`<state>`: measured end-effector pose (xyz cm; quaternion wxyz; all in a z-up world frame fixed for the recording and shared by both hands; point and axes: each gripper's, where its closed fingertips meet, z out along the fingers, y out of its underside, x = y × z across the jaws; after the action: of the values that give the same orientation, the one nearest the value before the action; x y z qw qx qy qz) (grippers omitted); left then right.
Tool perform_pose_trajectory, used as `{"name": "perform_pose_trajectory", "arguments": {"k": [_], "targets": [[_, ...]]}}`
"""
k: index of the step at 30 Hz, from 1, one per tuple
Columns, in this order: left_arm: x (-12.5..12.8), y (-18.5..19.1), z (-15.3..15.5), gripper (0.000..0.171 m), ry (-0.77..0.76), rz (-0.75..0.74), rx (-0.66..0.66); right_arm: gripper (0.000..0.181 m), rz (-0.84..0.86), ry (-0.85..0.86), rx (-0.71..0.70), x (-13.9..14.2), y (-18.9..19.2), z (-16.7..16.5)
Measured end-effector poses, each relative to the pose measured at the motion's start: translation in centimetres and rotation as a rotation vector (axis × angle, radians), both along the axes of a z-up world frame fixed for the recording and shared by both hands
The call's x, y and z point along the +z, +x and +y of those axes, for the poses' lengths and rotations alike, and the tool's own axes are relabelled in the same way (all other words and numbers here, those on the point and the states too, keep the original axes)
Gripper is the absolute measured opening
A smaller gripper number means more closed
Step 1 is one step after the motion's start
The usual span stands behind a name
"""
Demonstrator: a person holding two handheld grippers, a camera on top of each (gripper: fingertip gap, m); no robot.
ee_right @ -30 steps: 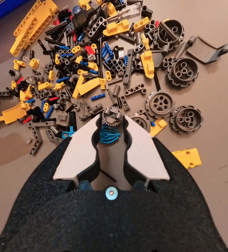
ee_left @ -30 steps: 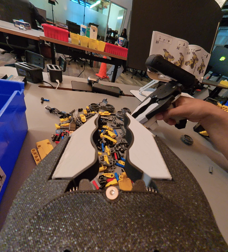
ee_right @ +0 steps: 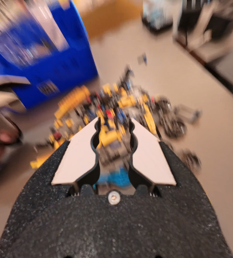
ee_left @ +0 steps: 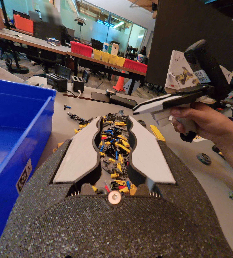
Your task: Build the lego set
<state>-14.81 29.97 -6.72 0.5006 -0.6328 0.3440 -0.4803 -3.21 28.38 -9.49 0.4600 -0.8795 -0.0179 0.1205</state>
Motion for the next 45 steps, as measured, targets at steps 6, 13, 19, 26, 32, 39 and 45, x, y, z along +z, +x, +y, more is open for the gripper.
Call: {"name": "perform_pose_trajectory", "arguments": {"k": [6, 13, 19, 26, 32, 39, 45], "targets": [[0.7, -1.1, 1.2, 0.021, 0.006, -0.038, 0.087, 0.039, 0.038, 0.053, 0.000, 2.7, 0.2, 9.4], [0.4, -1.9, 2.6, 0.008, -0.008, -0.021, 0.176, 0.027, 0.032, -0.108, -0.085, -1.9, 2.9, 18.5], [0.9, -2.0, 2.5, 0.012, -0.036, -0.067, 0.150, 0.031, -0.031, -0.278, -0.113, -6.5, 3.1, 20.9], [0.5, -1.6, 2.3, 0.017, -0.069, -0.066, 0.114, 0.036, -0.059, -0.354, -0.136, -8.6, 3.7, 21.9], [0.3, -1.4, 2.1, 0.019, -0.074, -0.056, 0.099, 0.032, -0.039, -0.327, -0.126, -8.8, 4.0, 22.0], [0.1, -1.1, 1.9, 0.021, -0.071, -0.041, 0.092, 0.024, -0.190, -0.315, -0.090, -9.4, 4.2, 21.8], [0.1, -1.1, 1.9, 0.021, -0.070, -0.040, 0.089, 0.010, -0.285, -0.322, -0.051, -9.7, 4.2, 21.4]]}}
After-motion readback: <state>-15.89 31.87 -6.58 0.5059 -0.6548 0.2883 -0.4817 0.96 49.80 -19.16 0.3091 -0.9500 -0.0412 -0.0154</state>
